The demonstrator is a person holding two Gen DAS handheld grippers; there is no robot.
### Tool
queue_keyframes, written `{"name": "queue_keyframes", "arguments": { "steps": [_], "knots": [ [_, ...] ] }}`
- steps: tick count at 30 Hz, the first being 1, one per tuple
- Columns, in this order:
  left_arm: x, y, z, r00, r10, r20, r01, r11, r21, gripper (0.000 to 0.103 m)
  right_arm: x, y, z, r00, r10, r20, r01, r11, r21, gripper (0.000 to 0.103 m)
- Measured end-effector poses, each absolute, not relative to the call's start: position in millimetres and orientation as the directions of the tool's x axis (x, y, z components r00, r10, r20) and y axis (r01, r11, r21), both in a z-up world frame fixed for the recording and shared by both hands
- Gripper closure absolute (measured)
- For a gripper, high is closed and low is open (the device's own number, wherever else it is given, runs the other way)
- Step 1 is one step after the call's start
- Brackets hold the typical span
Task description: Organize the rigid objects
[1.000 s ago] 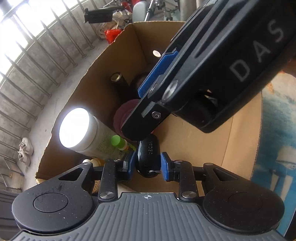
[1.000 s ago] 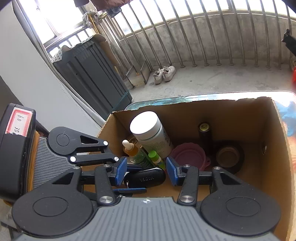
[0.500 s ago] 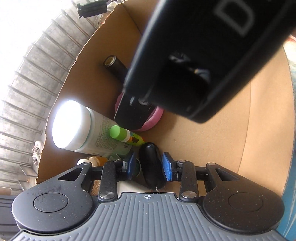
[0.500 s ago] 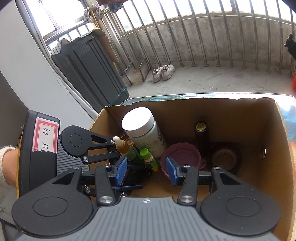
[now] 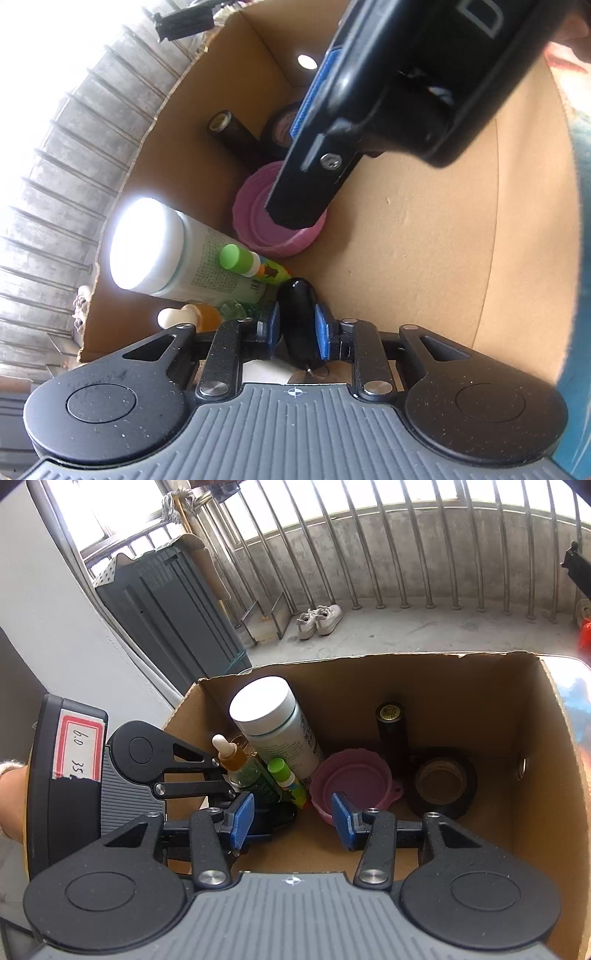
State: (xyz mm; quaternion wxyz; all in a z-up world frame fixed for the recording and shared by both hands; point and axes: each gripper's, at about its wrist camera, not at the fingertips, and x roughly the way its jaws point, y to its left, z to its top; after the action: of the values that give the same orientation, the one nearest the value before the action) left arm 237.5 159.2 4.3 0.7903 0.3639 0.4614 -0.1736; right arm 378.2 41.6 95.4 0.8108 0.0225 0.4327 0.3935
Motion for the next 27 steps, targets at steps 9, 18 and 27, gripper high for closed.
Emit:
{"name": "queue_keyframes", "arguments": {
  "steps": [9,18,27],
  "knots": [
    [170.9,164.8,93.1,0.656,-0.350,-0.668,0.525,0.848,0.072,0.052,305.5,-9.2,142.4,0.373,0.678,-0.633,-0.836,0.542,0.088,0.040],
    [199.3,131.4,25.7,0.493,-0.306,-0.815,0.611,0.788,0.074,0.055,308.7,-12.5,96.4,0.292,0.499,-0.816,-0.809,0.584,0.067,0.037],
    [164.5,137.5,33.0,0.517,-0.214,-0.829,0.552,0.824,0.131,0.075,291.8,-21.7,95.7,0.291,0.491,-0.821,-0.795,0.602,0.078,0.043]
  ]
}}
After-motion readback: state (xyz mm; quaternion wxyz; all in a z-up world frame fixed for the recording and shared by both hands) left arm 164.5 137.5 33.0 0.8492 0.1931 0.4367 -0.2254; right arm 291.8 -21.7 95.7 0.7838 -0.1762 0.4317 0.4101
